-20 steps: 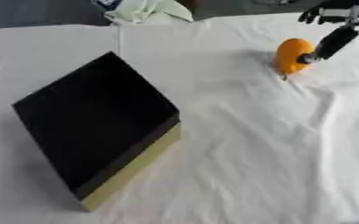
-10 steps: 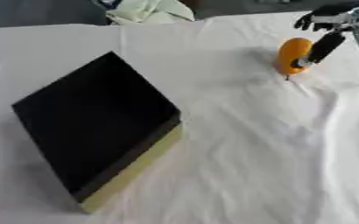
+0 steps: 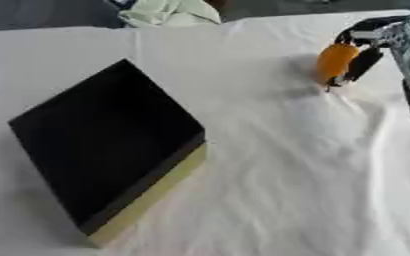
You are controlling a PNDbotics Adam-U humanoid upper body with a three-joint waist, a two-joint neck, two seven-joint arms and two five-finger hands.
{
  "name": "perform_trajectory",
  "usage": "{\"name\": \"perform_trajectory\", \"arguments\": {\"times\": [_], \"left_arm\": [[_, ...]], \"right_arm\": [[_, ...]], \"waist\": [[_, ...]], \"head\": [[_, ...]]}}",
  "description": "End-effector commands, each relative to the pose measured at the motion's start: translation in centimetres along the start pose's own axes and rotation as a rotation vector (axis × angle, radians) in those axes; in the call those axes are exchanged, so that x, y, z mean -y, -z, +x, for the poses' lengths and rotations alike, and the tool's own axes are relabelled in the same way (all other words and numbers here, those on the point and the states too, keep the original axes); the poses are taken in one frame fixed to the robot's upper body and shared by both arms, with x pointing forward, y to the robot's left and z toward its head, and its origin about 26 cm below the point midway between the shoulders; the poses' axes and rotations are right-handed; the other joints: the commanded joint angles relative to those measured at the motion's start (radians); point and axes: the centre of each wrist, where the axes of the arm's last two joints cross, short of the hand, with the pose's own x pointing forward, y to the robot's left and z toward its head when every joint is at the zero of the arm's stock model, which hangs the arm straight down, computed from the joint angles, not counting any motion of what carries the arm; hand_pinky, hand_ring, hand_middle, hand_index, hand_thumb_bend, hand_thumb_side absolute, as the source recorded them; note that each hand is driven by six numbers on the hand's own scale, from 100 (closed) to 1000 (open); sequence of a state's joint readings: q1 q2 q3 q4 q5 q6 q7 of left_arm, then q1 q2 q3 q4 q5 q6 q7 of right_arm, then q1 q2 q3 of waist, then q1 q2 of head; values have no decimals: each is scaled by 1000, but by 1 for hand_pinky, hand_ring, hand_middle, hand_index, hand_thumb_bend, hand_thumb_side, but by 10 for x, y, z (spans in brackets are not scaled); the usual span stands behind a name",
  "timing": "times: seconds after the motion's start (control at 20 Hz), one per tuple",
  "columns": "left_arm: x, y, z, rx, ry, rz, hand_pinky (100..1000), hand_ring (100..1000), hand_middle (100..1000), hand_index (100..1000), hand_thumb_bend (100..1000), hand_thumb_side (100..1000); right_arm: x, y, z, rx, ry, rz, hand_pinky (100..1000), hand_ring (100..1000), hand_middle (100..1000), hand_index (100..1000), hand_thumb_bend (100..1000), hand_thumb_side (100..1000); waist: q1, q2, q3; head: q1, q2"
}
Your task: Pick up objects on the table and place them in the box.
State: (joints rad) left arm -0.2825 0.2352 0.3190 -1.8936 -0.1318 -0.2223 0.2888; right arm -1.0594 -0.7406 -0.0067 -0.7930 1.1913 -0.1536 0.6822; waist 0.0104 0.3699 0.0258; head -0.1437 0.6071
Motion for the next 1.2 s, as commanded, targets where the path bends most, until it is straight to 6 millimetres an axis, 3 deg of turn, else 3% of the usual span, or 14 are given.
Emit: {"name": "perform_trajectory", "arguments": {"times": [0.05,0.15,0.2,0.3,0.4,0.5,0.8,1.05,1.15,1.2], "left_arm": [[-2,7,5,32,3,-1,430,479,621,488,100,690],[-2,6,4,31,3,-2,430,479,621,488,100,690],[-2,6,4,31,3,-2,430,479,621,488,100,690],[-2,6,4,31,3,-3,430,479,622,488,100,691],[-2,6,4,31,2,-4,430,479,622,488,100,691],[-2,6,5,31,3,-4,430,479,622,488,100,691],[-2,7,5,31,4,-7,429,479,622,488,100,689],[-3,6,5,31,5,-7,429,480,622,489,100,684],[-3,7,5,31,6,-6,430,480,623,490,100,682],[-3,7,5,32,6,-5,431,480,623,490,100,681]], "right_arm": [[13,-7,-8,-40,-8,-37,847,900,888,966,498,393],[13,-7,-7,-39,-17,-52,807,861,820,931,486,377],[14,-7,-6,-33,-18,-65,764,811,743,882,462,345],[16,-8,-5,-18,-19,-114,668,701,597,774,360,198],[16,-9,-4,-5,-17,-175,577,621,523,704,280,100],[16,-12,-7,-15,-27,-257,446,532,462,623,224,100],[8,-11,-8,-18,-26,-331,410,498,471,625,173,100],[11,-15,-10,11,-2,-346,405,492,484,641,156,100],[14,-19,-12,21,8,-364,407,489,484,641,101,100],[16,-22,-12,28,11,-375,408,488,483,641,123,100]], "waist": [[-1,-18,-1],[0,-18,-2],[0,-19,-2],[0,-19,-3],[0,-19,-4],[-1,-20,-4],[-2,-22,-6],[-4,-27,-10],[-3,-30,-11],[-3,-31,-11]], "head": [[-4,-12],[-6,-12],[-6,-12],[-6,-11],[-5,-12],[-5,-12],[-5,-10],[-5,-9],[-3,-10],[-2,-9]]}}
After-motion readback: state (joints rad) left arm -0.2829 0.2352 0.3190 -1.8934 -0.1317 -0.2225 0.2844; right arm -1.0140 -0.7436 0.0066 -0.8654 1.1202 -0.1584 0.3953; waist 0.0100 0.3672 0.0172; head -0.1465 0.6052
